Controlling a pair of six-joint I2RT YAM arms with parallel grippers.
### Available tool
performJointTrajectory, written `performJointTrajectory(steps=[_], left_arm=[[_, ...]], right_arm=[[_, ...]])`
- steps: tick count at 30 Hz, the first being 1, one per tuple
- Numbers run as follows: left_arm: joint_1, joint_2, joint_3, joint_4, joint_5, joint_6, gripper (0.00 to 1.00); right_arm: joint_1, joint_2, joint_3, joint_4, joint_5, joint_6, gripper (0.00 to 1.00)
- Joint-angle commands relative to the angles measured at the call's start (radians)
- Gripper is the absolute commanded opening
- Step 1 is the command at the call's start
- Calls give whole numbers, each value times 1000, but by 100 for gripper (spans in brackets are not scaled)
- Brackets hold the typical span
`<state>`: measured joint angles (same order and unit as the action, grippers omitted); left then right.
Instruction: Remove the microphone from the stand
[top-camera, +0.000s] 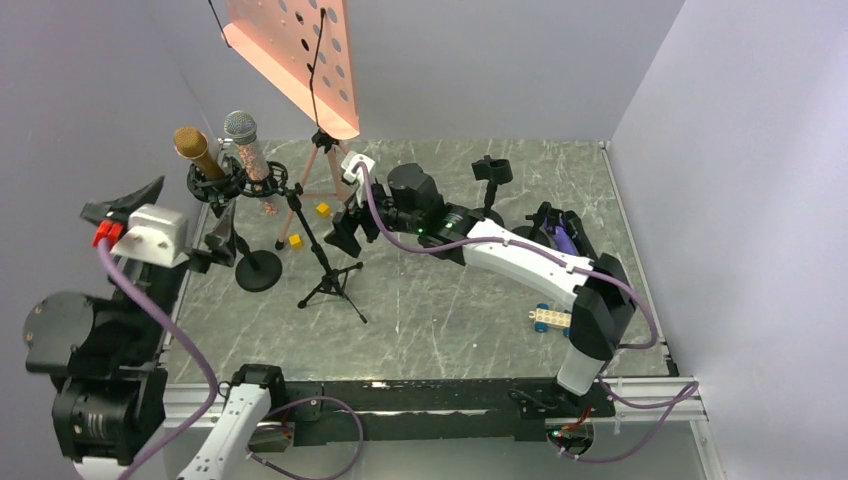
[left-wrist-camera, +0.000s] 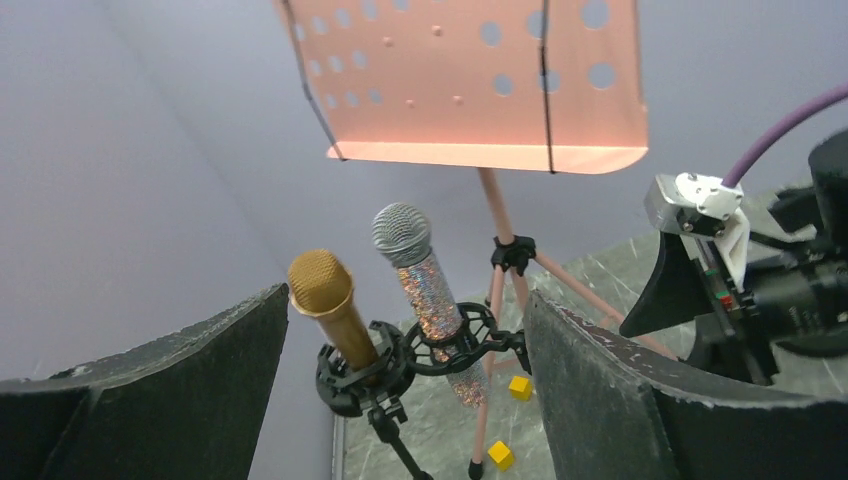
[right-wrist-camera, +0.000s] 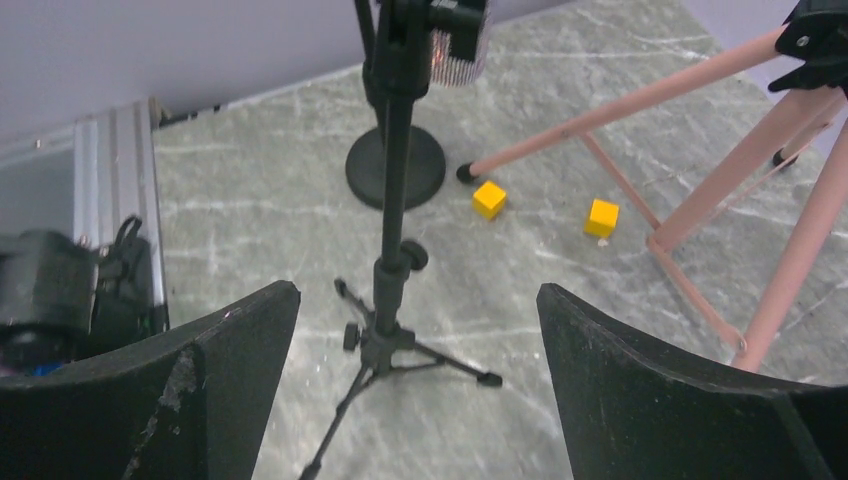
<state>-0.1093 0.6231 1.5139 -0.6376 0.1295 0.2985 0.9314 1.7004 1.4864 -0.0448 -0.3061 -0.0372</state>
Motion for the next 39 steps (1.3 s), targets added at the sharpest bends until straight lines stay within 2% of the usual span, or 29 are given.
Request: performJointTrajectory(steps=[1,4,6,8,13,16,19,25,29,32,36,39], left_arm=[[135,-29,-19,-8,5,-143,91],[288,-37,-23,2,29,-243,91],[344,-48,-27,-4,49,-271,91],[363,-61,-23,-25,64,-245,91],[365,-55,20,-80,1,-171,91],[370,-41,50,-90,-18,-150,91],[373,-31,69,-96,-17,-140,91],[380,-16,68,-94,25,-142,91],[391,-5,37,-70,51,-162,91],[392,7,10,-57,129,-165,91],[392,22,-52,-57,322,-143,91],[391,28,-109,-57,528,-108,90]], right_arm=[[2,61,33,249,29,112,94],[3,114,31,319,-21,148,93],[4,152,57,349,-68,168,91],[7,184,74,385,-102,181,89],[17,268,123,455,-106,207,84],[19,307,149,488,-109,226,77],[20,332,159,500,-140,205,59],[20,278,28,520,-163,115,1],[21,201,-131,532,-183,-11,0],[20,133,-221,538,-197,-75,0],[18,60,-292,525,-199,-110,0],[18,1,-335,493,-197,-153,0]])
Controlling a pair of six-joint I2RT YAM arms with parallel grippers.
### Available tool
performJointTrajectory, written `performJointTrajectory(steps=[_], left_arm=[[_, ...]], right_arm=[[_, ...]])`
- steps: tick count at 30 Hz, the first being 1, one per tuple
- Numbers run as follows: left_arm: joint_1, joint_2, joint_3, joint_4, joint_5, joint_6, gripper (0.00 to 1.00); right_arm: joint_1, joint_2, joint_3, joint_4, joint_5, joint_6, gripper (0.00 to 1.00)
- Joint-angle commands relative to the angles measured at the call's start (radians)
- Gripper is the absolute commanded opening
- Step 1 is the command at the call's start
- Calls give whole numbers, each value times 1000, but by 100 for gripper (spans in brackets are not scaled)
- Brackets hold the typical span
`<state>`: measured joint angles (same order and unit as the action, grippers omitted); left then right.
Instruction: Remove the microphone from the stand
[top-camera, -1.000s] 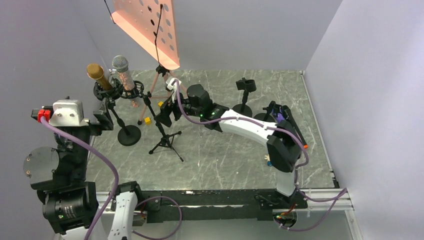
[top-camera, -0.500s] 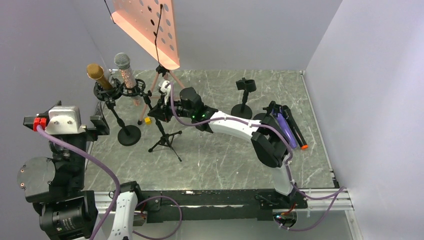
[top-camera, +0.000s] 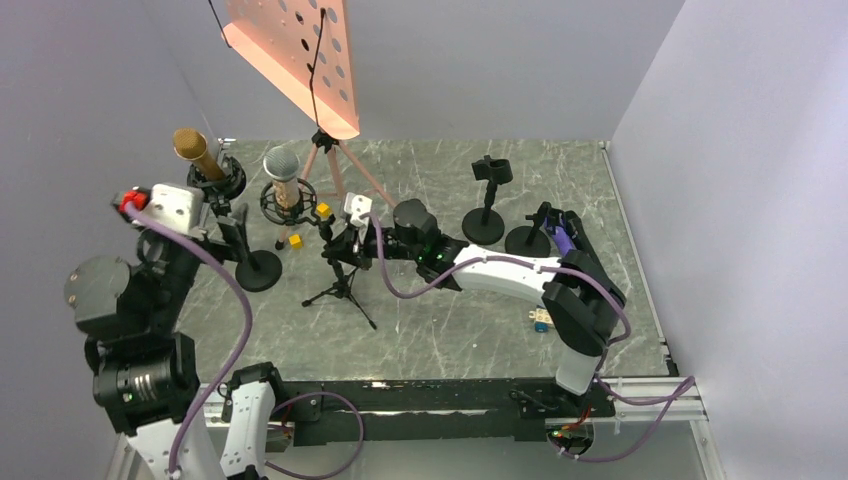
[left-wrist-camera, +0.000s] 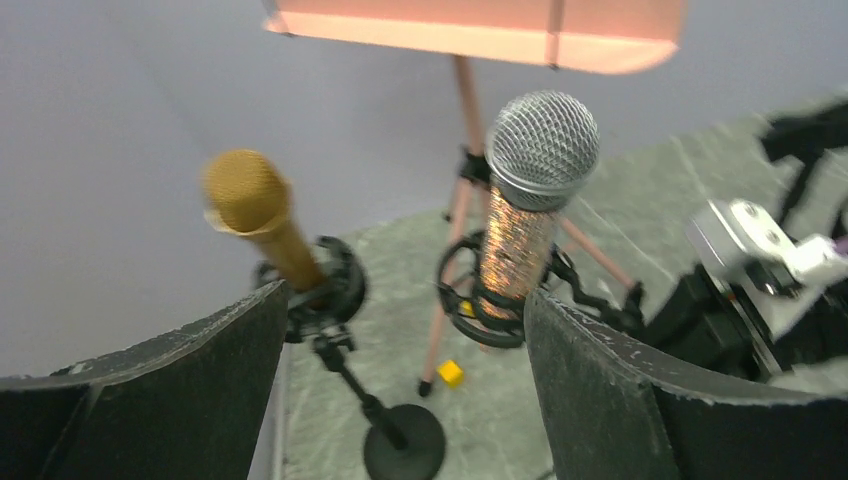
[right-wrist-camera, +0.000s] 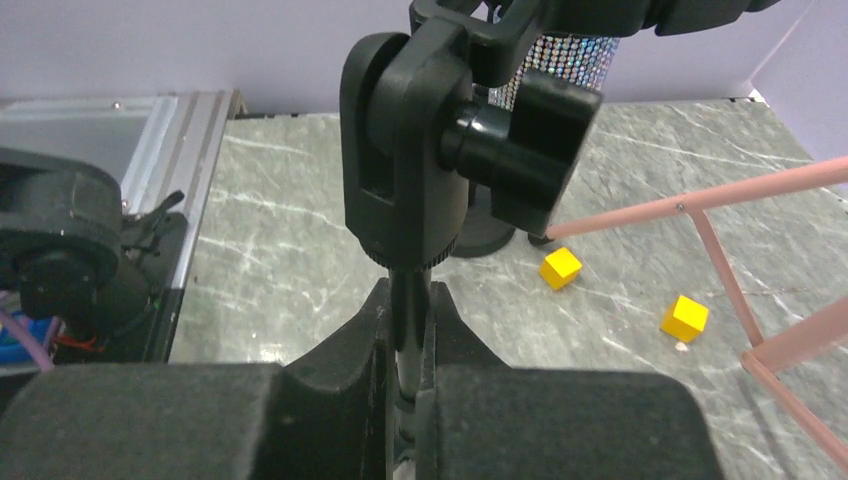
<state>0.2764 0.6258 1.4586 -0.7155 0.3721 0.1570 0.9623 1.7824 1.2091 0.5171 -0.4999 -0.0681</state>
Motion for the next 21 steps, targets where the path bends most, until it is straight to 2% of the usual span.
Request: performJointTrajectory(steps=[1,4,10,13,16,21], left_arm=[[6,24,-76,29,361,46,90],[4,26,-148,102,552,55,90],[-55,96,-245,299,703,4,89],[-173,166,-230,296,655,103,88],[-336,230,-235,338,515,186,87],[-417,325,-280,533,370,191,82]], right_arm=[[-17,-101,-76,-80,-3,-136,0],[-35,-157,-121,-123,-5,-159,0],[-86,-218,-140,-256,-45,-193,0],[-120,-231,-109,-357,-103,-232,0],[-154,-238,-87,-442,-150,-268,0],[-181,-248,-60,-575,-186,-372,0]])
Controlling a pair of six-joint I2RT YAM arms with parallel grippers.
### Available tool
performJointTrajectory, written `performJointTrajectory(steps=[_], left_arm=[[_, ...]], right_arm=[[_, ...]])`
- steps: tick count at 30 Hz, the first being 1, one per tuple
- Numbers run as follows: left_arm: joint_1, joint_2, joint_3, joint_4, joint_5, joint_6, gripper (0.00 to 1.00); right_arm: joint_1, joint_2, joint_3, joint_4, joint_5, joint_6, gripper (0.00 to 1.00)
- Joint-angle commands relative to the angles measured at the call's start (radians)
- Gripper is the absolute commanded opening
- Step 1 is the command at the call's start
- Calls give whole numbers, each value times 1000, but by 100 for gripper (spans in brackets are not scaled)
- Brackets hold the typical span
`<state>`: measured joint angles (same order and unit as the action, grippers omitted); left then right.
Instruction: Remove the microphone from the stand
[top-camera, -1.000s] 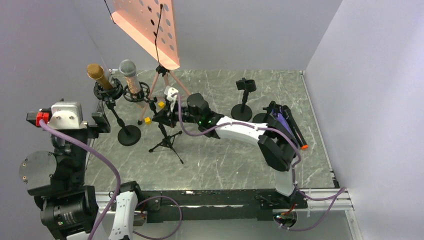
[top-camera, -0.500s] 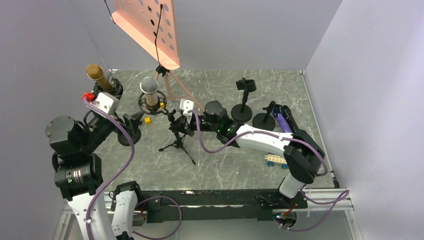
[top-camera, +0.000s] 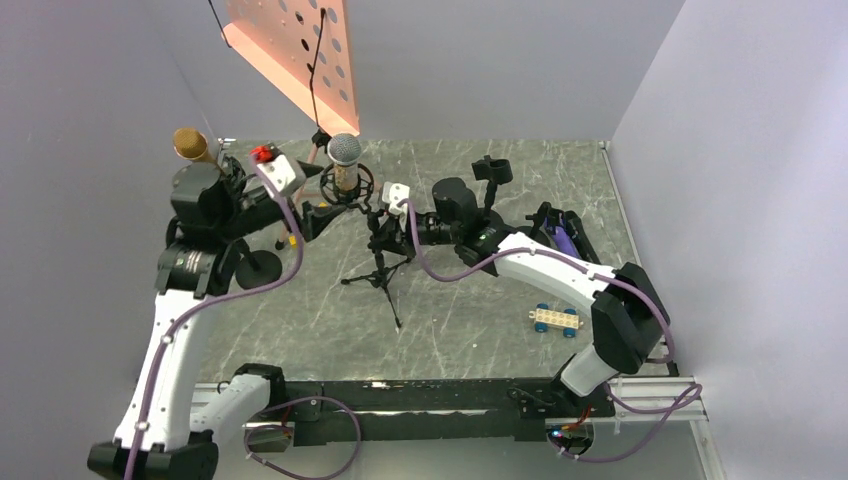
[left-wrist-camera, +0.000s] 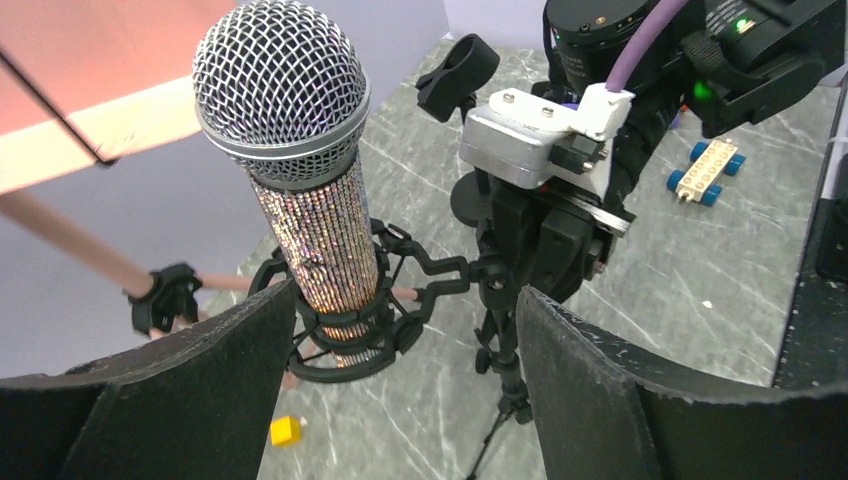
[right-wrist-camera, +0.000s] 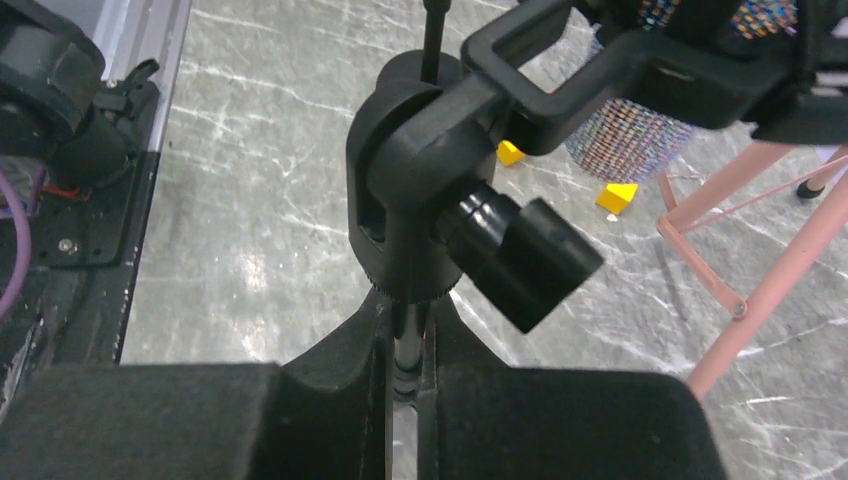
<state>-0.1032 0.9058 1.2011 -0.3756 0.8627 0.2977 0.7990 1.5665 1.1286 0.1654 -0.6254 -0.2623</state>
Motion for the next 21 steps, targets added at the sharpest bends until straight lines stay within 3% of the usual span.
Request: performJointTrajectory(steps=[1,6,13,17,21], left_arm=[[-43,60,-26,218,-124,52,82],[-75,114,-41,309,-107,55,80],[-138,150,-59,407,-73,45,73],[-174,167,-49,404,-55,65,57],[-190,179,-18,356,-35,67,30]], right_arm=[[-20,-33,26,-241,-62,-196,0],[-23,-4,75,-349,-65,-258,0],[-23,32,104,-364,-52,-236,0],[-23,48,119,-380,-44,-230,0],[-31,59,130,-393,-43,-225,0]])
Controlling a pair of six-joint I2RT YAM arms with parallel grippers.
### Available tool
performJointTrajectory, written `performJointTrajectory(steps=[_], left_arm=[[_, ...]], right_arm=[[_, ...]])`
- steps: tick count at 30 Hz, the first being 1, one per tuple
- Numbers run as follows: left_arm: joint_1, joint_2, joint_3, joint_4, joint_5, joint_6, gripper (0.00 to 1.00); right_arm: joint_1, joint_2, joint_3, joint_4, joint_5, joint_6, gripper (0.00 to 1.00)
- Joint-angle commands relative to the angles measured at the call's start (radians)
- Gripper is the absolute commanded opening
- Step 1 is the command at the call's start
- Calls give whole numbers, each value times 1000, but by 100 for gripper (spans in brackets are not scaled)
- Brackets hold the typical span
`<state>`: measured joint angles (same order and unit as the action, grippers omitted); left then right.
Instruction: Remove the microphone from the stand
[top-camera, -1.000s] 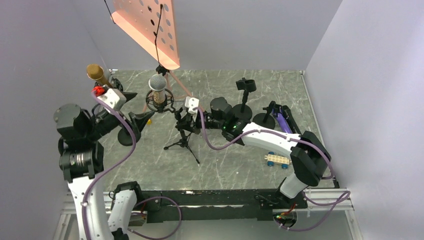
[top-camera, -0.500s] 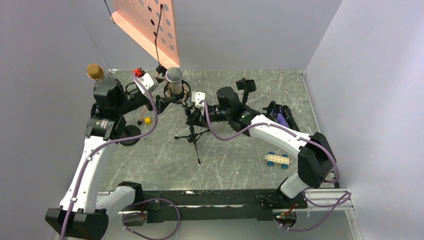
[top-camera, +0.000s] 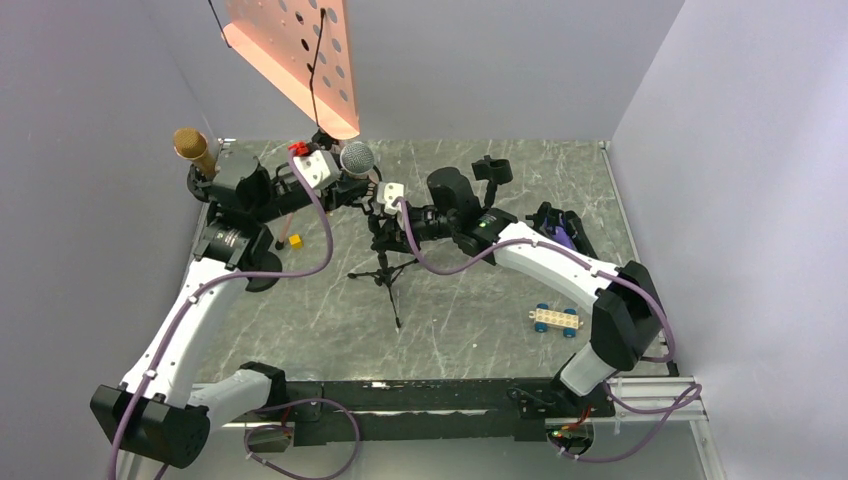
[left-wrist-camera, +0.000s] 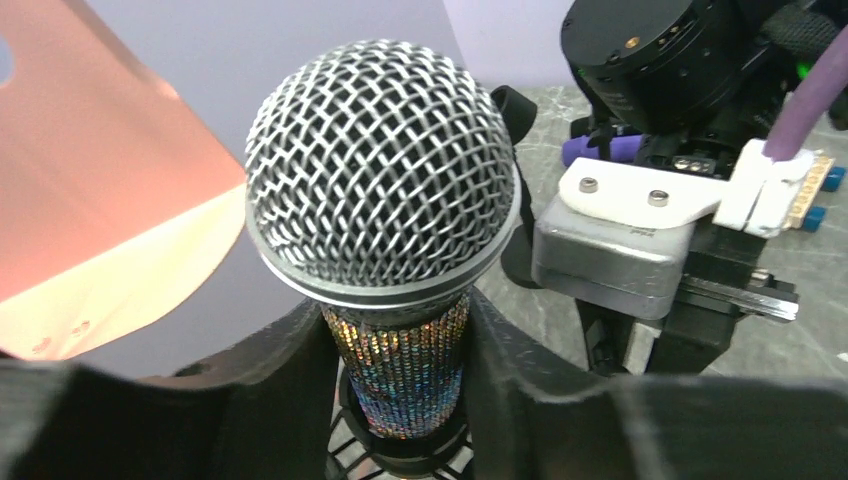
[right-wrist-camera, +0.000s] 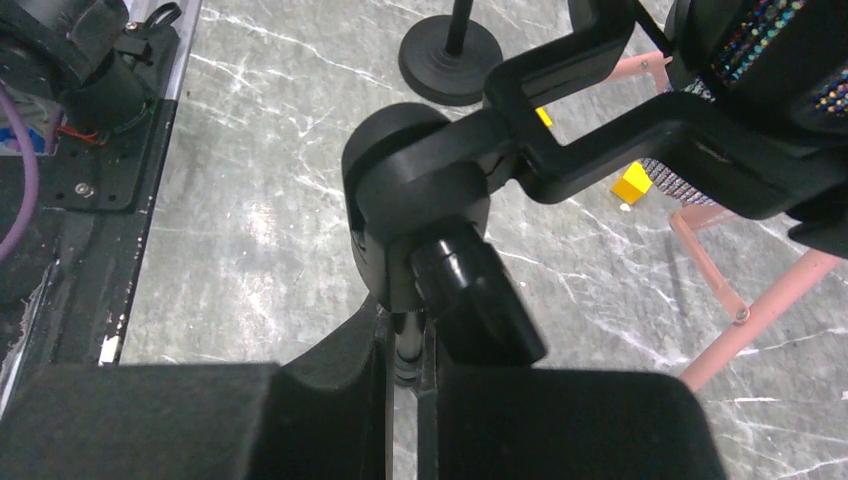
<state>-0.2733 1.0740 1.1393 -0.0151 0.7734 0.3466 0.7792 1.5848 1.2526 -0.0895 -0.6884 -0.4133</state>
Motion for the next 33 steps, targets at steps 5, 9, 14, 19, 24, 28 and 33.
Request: performJointTrajectory(steps=[5,9,14,19,24,28,33], left_arm=[[-31,-20,93,-15,67,-33,2],[-38,-24,190,-9,68,-98,0],[-44,-4,326,-8,85,-172,0],[-44,29,475,-25,111,-215,0],[-44,63,642,-34,124,-265,0],[-44,55,686,-95,117,-230,0],[-43,6,647,-247,102,-93,0]], right_arm=[[-30,70,15,-142,23,-14,0],[-31,101,25,-153,24,23,0],[-32,135,38,-174,18,34,0],[-32,154,35,-160,16,55,0],[-31,142,30,-151,17,51,0],[-36,78,41,-188,74,-2,47],[-57,-1,129,-326,122,-4,82]])
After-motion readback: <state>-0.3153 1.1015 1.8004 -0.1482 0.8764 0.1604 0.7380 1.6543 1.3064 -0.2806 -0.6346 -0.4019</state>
